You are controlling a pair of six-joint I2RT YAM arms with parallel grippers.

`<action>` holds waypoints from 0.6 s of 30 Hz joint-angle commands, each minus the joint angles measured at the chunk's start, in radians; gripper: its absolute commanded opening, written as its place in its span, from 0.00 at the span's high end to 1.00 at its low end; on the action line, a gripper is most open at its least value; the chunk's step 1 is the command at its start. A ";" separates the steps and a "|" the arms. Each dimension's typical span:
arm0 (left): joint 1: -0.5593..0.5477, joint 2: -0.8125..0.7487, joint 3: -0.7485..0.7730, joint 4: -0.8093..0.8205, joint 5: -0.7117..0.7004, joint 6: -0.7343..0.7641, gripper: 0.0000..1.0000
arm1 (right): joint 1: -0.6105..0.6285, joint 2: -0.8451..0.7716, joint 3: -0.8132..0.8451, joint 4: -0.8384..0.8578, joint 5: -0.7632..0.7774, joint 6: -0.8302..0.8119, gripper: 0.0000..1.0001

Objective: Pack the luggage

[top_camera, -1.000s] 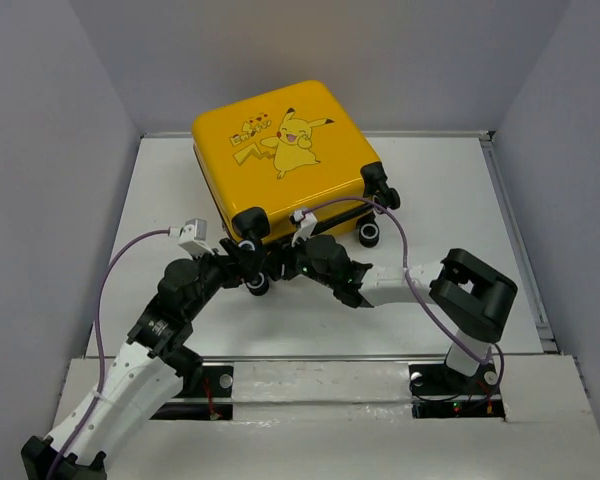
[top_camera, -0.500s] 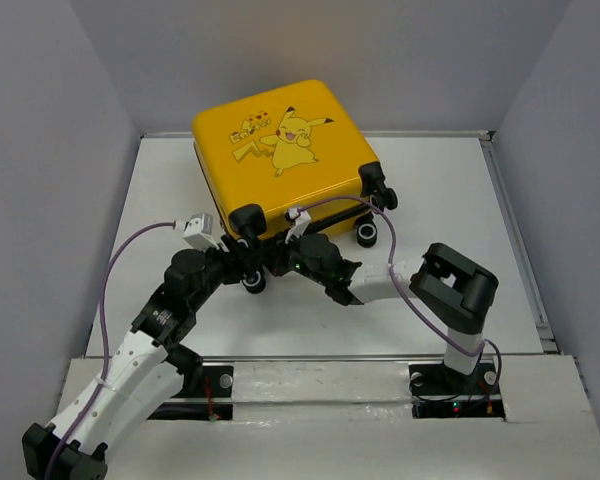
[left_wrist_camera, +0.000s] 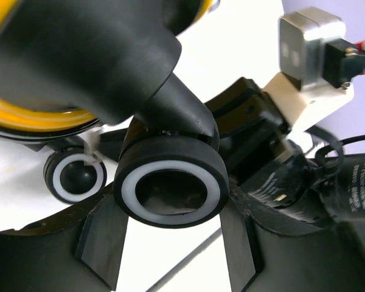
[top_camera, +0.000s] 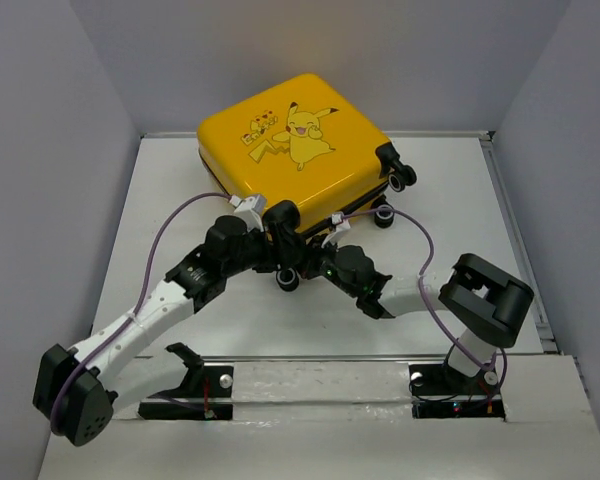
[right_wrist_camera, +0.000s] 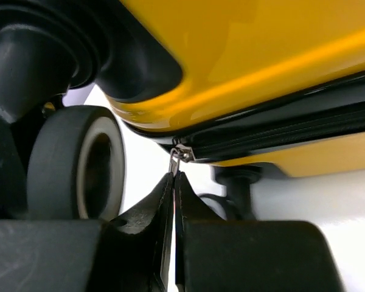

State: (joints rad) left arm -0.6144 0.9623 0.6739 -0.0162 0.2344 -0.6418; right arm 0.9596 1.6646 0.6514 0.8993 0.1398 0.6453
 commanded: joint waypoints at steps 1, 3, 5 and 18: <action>-0.102 0.111 0.240 0.297 -0.014 -0.009 0.94 | 0.045 0.018 0.014 0.211 -0.088 0.085 0.93; -0.131 0.173 0.314 0.315 0.014 -0.031 0.94 | 0.074 0.069 0.033 0.278 -0.114 0.114 0.93; -0.152 0.209 0.373 0.323 0.019 -0.036 0.94 | 0.099 0.134 0.066 0.381 -0.130 0.155 0.93; -0.205 0.107 0.369 0.220 -0.116 0.022 0.94 | 0.140 0.187 0.015 0.587 0.003 0.200 0.93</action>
State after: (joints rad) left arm -0.7845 1.1839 0.9672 -0.2161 0.1078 -0.6479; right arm 1.0431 1.9717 0.7063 1.2198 0.1753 0.9276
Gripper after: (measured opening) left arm 0.647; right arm 0.067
